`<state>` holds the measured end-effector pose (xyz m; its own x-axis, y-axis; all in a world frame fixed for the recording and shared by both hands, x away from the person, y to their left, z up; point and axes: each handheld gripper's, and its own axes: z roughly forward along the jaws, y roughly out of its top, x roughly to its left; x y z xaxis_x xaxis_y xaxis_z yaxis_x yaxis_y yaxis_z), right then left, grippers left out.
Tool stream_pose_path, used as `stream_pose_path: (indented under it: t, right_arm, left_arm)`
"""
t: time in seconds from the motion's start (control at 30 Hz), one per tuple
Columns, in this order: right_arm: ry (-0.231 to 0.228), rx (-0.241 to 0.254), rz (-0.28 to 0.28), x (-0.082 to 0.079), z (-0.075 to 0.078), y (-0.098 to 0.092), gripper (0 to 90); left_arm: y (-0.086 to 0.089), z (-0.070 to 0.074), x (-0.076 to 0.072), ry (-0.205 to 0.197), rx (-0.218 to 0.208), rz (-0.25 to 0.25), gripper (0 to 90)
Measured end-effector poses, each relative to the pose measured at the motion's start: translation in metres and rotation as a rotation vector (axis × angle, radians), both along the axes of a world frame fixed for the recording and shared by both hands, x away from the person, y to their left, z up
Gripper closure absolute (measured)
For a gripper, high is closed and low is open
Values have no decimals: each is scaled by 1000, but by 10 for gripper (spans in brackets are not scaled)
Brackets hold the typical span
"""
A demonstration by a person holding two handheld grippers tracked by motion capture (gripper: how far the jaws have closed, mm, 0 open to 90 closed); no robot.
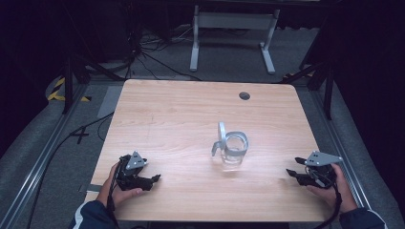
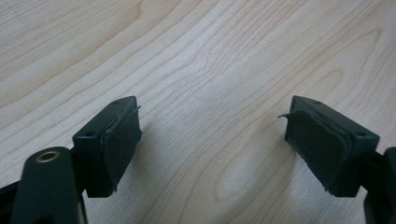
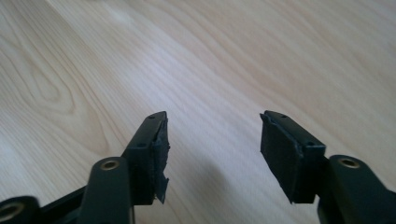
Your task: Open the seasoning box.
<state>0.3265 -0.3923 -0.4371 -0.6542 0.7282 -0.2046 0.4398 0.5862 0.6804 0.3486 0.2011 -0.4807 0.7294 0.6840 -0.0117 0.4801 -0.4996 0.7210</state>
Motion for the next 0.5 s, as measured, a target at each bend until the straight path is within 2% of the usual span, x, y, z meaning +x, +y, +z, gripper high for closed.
stream_pose_path:
  t: [0.07, 0.13, 0.17, 0.3, 0.5]
  right_arm:
    - [17, 14, -14, -2, -7, -6, 388]
    - [27, 50, -34, -5, -15, -13, 365]
    - [40, 72, -40, -6, -19, -15, 349]
    - [42, 186, -63, -9, -29, -27, 320]
    - [35, 174, -87, -10, -29, -28, 270]
  left_arm:
    - [0, 0, 0, 1, -1, 3, 176]
    - [0, 0, 0, 3, -2, 4, 174]
    - [0, 0, 1, -1, 6, 1, 173]
    - [0, 0, 1, 5, -1, 5, 162]
    - [0, 0, 1, 5, -1, 5, 161]
